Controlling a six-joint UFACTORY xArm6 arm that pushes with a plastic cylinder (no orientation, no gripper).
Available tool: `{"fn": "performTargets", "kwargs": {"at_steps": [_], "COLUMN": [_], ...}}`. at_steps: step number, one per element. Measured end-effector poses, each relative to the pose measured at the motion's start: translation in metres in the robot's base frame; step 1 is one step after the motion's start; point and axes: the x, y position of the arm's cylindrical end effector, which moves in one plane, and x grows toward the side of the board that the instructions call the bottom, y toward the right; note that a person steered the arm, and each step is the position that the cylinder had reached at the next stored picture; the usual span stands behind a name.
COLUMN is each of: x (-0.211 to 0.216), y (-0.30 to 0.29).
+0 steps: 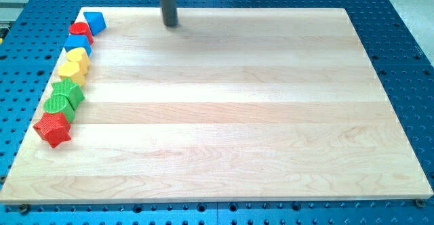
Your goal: Push the triangle to the left side of the board
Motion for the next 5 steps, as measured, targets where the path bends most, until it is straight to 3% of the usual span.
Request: {"fn": "performTargets", "kwargs": {"at_steps": [5], "x": [0.000], "y": [-0.112]}}
